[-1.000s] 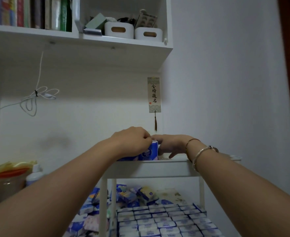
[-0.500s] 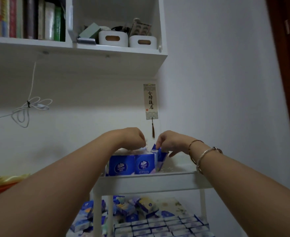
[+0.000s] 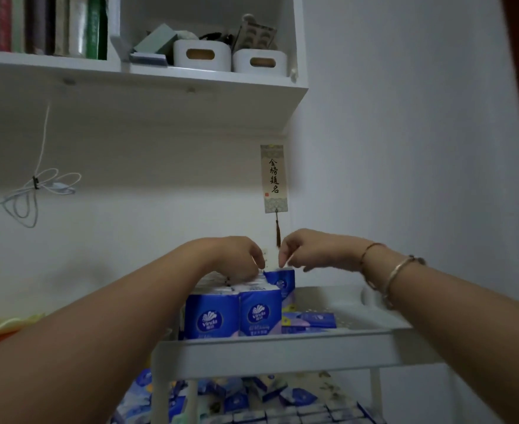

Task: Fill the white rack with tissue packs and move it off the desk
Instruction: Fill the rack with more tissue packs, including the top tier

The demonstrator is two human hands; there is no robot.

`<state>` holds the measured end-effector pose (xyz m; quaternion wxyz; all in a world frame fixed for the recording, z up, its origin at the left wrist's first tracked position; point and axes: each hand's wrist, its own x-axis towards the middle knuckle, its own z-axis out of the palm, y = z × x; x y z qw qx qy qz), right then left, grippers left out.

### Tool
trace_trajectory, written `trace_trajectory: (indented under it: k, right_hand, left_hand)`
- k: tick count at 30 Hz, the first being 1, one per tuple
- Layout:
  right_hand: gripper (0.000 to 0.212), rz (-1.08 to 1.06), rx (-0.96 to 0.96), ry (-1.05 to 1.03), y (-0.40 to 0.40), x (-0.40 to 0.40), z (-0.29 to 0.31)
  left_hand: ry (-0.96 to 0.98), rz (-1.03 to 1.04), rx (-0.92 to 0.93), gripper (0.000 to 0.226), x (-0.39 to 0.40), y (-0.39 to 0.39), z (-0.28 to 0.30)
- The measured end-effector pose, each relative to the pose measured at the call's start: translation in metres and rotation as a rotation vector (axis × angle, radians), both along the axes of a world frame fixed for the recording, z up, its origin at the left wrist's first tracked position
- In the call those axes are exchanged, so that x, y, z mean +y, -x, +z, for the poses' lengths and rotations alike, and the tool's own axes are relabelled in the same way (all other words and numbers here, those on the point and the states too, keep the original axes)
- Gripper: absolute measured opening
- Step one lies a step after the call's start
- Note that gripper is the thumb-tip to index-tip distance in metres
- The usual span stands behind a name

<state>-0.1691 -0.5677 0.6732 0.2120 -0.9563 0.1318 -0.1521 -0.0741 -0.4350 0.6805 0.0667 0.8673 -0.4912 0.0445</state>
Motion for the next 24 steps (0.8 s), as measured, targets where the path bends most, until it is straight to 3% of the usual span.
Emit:
trace_trajectory:
  k: [3,8,12,18,24]
  right_hand:
    - [0.009,0.097,0.254,-0.111,0.024,0.003,0.004]
    - [0.037,0.033,0.584,-0.017,0.040,0.007,-0.005]
    - [0.036,0.027,0.578,0.032,0.042,0.011,-0.009]
    - [0.026,-0.023,0.576,-0.008,0.045,0.006,-0.014]
    - [0.034,-0.066,0.435,0.029,0.041,0.006,-0.023]
  left_hand:
    - [-0.011,-0.011,0.016,0.036,-0.003,-0.002,-0.003]
    - [0.049,-0.046,0.014,0.036,-0.004,0.003,-0.006]
    - [0.079,-0.133,0.092,0.029,0.001,0.011,-0.003]
    - [-0.105,-0.117,0.093,0.028,-0.003,0.026,0.001]
    - [-0.371,-0.044,-0.042,0.039,-0.045,0.043,0.011]
